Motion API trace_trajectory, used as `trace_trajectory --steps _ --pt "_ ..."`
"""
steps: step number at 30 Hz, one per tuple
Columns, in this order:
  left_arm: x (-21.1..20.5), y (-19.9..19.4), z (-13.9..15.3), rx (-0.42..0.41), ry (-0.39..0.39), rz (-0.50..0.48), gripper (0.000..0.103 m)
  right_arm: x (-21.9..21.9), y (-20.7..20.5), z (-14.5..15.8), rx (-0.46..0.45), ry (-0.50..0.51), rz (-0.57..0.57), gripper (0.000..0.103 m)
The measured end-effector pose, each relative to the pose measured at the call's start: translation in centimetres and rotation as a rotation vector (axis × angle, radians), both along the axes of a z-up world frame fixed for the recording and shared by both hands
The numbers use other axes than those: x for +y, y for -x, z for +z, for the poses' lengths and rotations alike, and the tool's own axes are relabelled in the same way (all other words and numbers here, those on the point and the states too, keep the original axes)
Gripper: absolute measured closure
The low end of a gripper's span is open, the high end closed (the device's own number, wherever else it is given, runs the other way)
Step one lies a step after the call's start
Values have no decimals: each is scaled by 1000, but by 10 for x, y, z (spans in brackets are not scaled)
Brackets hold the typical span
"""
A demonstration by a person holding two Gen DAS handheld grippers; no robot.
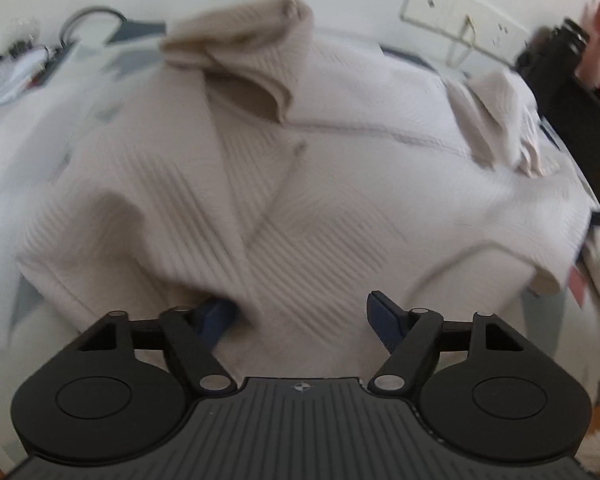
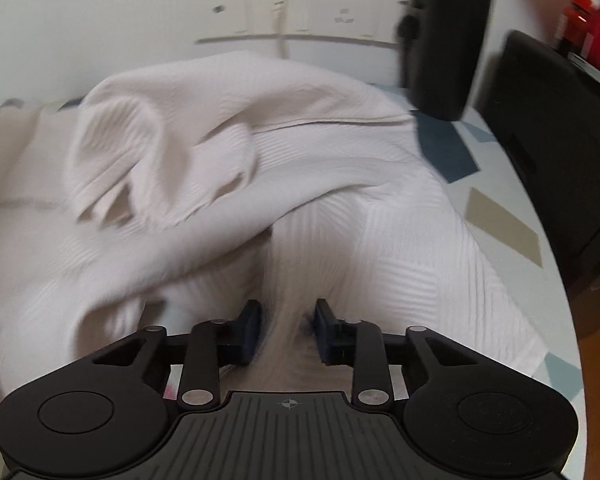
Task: Fold clothes
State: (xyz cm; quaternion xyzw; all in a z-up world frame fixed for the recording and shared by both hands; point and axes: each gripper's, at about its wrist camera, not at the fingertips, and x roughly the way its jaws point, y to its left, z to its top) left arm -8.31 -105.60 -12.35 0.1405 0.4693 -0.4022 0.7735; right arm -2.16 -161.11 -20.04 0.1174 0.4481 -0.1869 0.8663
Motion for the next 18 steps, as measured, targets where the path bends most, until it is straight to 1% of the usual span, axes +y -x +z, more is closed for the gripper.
trace_trajectory --steps 2,5,8,13,15,18 --pt "-3 -10 1 -6 0 9 37 17 -2 3 19 -27 66 80" --pt "-9 -26 1 -13 1 23 37 56 -10 5 44 -68 206 81" --pt "-18 -53 1 -36 5 46 37 103 -27 5 50 -111 349 81" --pt "-5 -79 25 -65 63 112 37 172 -77 4 29 -253 522 81" --pt "1 -90 35 -77 86 139 34 199 -102 3 22 -301 597 84" --pt "9 -105 49 -94 122 180 30 234 -139 -1 16 -411 688 86"
